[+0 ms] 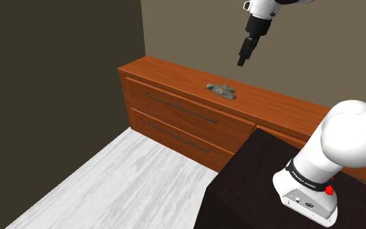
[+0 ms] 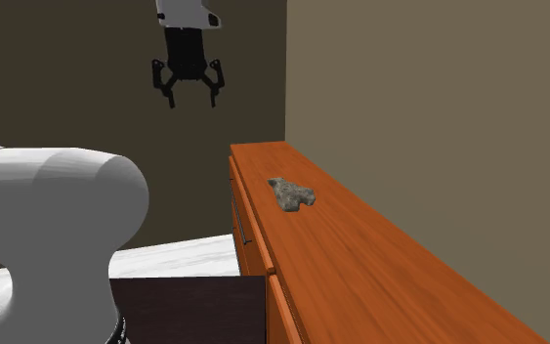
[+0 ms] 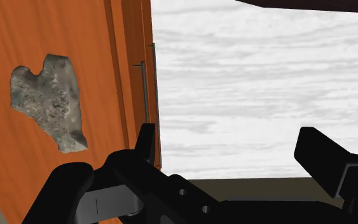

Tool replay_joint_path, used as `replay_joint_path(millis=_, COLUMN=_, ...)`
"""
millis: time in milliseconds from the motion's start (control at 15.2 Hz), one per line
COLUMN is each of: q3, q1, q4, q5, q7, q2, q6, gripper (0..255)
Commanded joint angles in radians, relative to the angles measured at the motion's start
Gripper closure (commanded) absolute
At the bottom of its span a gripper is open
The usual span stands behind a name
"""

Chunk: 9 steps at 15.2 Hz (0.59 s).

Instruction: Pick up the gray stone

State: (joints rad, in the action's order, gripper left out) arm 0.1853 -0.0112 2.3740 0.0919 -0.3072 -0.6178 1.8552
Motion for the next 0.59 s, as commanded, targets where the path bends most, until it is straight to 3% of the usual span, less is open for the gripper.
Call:
replay_joint_path(millis=0, q3=0.041, q1=-0.001, q4=-0.005, q5=0.002, q7=-0.056, q2=0.052, q6=0.049, gripper=0)
replay_joint_path(millis=528, q3=0.206, q1=-0.024, q4=-0.077, q5=-0.058, q7=-0.305, q2=0.312, q6=0.225, gripper=0)
